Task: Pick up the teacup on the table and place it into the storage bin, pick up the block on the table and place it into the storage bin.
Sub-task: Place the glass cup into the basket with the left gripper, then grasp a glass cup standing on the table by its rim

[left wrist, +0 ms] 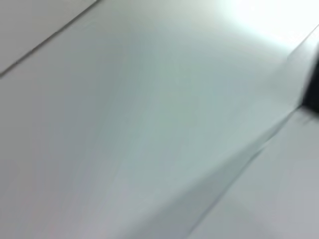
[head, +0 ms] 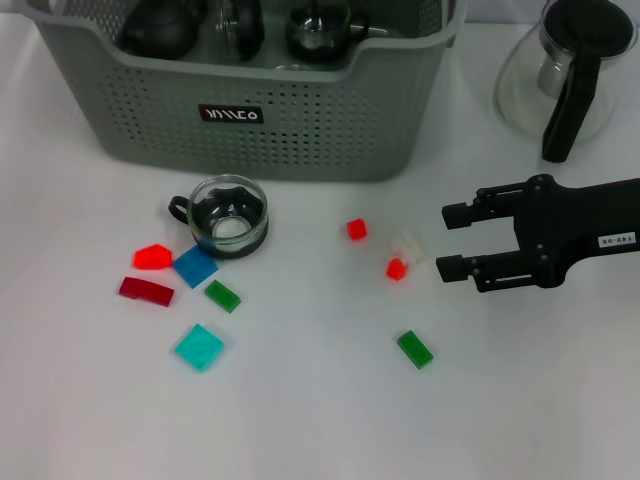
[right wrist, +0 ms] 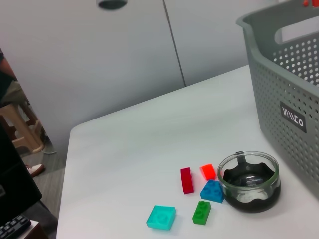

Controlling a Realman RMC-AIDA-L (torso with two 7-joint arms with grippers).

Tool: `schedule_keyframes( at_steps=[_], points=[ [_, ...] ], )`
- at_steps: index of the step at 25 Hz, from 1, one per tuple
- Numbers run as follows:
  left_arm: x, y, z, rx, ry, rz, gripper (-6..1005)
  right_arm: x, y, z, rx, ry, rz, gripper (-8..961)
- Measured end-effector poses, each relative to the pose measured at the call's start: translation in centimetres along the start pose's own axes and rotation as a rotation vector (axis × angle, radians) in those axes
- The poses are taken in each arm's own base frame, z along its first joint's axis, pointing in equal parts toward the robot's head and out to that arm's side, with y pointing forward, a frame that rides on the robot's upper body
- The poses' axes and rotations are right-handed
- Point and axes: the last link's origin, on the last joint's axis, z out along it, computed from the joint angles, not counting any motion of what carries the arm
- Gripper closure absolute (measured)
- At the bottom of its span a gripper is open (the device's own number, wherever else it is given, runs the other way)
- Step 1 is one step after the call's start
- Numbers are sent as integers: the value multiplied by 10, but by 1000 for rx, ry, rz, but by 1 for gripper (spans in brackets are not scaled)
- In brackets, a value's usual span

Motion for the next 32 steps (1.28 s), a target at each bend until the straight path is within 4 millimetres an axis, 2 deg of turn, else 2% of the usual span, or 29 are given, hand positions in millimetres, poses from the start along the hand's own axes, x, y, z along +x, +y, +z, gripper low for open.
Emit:
schedule_keyframes(
  at_steps=[2,5,7,8,10,13,16,21,27,32],
  points=[
    [-10,9,-16,-30,-46,5,284,-1,0,0,-2,0,-2,241],
    [-29,15,-30,-17,-219,25,288,0,1,0,-4,0,0,240],
    [-48,19,-49,44,-478,79,290,1,1,-1,-3,2,2,240],
    [-48,19,-49,44,-478,79,291,1,1,-1,-3,3,2,240],
    [-59,20,-58,81,-645,107,291,1,0,-1,-2,4,2,240],
    [-74,18,-61,119,-843,141,292,1,0,-2,-1,4,2,240],
    [-88,13,-52,146,-992,184,294,1,0,-1,-1,2,2,240],
    [-108,10,-26,178,-1191,315,297,1,0,0,1,1,3,240],
    [-123,11,9,295,-1295,526,309,1,-1,0,6,-1,8,239],
    [-137,3,29,364,-1391,596,319,-1,-2,0,8,-5,10,239]
  ],
)
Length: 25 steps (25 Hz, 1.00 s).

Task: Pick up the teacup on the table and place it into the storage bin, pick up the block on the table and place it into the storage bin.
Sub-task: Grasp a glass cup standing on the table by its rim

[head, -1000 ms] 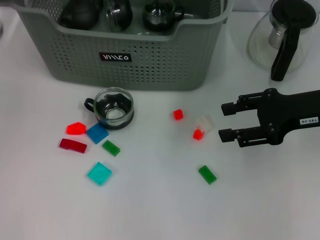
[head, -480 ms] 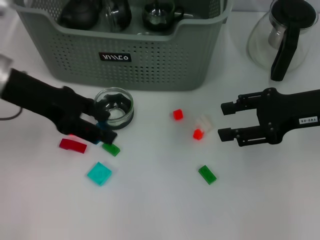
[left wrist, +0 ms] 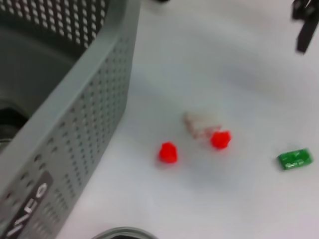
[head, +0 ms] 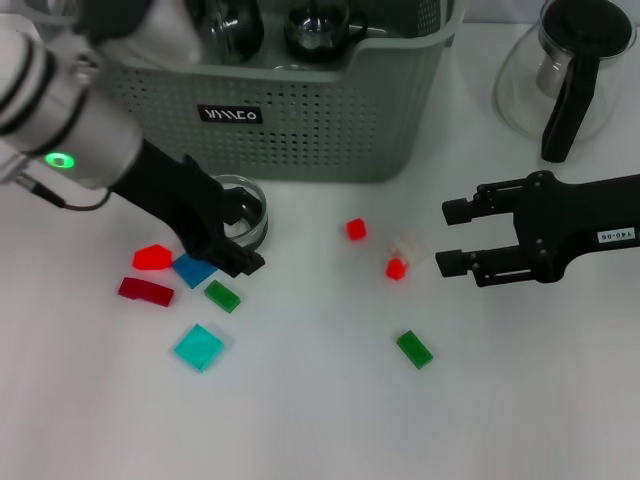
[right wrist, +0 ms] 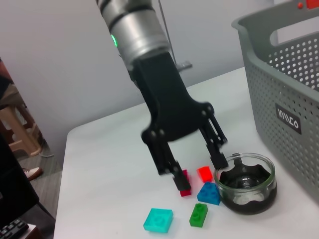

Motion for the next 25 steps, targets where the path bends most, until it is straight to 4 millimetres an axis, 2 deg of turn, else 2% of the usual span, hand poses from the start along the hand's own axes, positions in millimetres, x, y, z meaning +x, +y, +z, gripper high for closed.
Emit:
schedule_keyframes(
  at_steps=[7,13,21,25],
  points=[
    [9,-2,21,75,-91,37,344,1,0,1,-4,0,7,240],
    [4,-1,31,80,-145,42,365,2,0,0,1,0,9,241],
    [-7,13,32,-17,-217,32,394,3,0,-1,-3,-1,13,240],
    [-5,11,32,10,-201,25,408,2,0,-1,-3,-3,13,239]
  ],
)
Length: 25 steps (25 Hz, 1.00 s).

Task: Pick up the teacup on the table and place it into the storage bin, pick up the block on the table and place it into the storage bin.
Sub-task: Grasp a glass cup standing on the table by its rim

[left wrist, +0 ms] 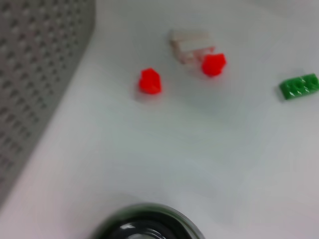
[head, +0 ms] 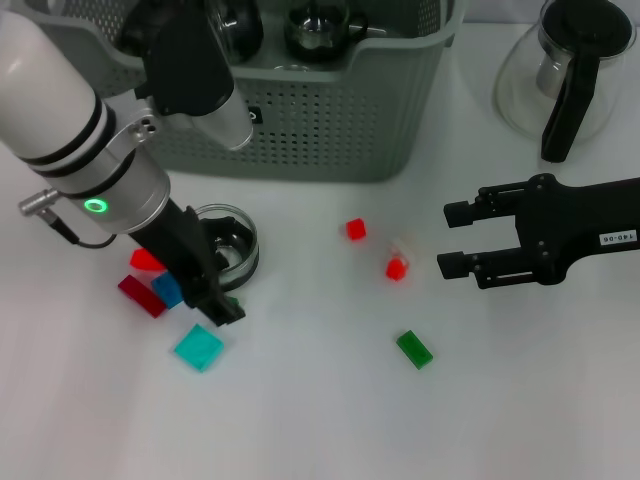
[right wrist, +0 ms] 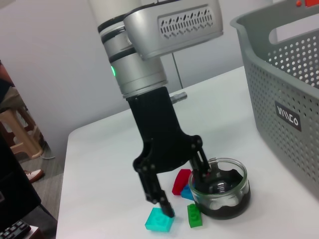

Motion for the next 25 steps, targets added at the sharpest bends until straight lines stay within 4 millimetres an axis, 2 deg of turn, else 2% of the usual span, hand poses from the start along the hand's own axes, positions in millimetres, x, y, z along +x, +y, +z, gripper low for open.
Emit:
schedule_keyframes(
  at_steps=[14,25],
  points=[
    [2,-5,13,10,-12,-50,458,-2,0,2,-4,-2,-5,241],
    [4,-6,8,29,0,-55,815,1,1,0,-3,1,1,239]
  ],
)
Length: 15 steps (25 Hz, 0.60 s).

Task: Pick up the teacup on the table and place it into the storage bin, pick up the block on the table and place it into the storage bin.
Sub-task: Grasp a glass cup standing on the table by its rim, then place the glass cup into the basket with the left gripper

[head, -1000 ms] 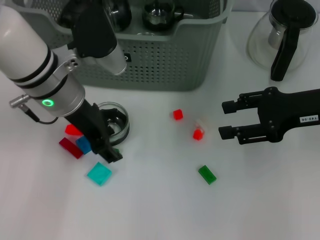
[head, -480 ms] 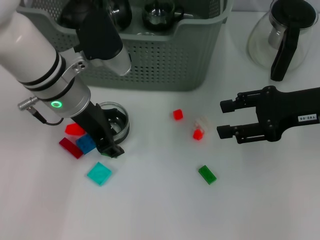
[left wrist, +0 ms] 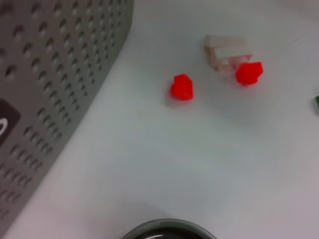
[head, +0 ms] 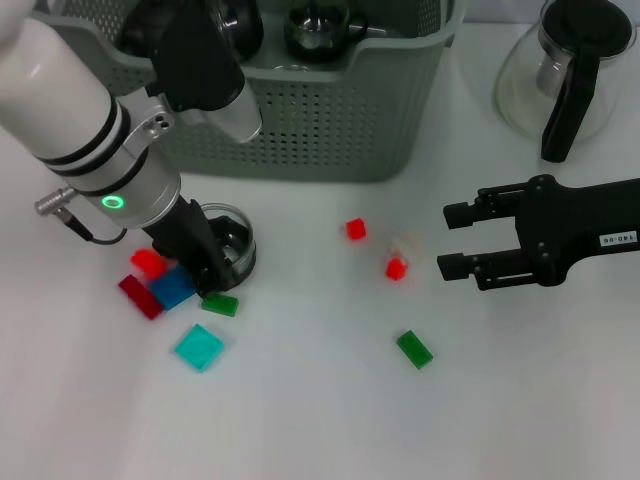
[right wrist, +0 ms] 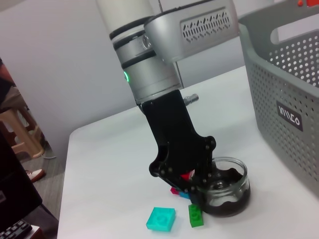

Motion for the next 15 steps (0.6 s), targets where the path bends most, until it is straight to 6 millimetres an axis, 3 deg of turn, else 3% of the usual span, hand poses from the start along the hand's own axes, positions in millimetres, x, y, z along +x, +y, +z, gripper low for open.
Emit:
schedule_keyframes(
  at_steps=[3,9,15],
  points=[
    [0,1,-4,-14,10,-4,928,1,0,-1,1,0,1,240],
    [-5,2,-31,-155,140,-18,958,0,0,-1,1,-1,0,240],
    [-28,-2,-63,-493,470,-31,957,0,0,0,-1,-3,-1,239]
  ],
)
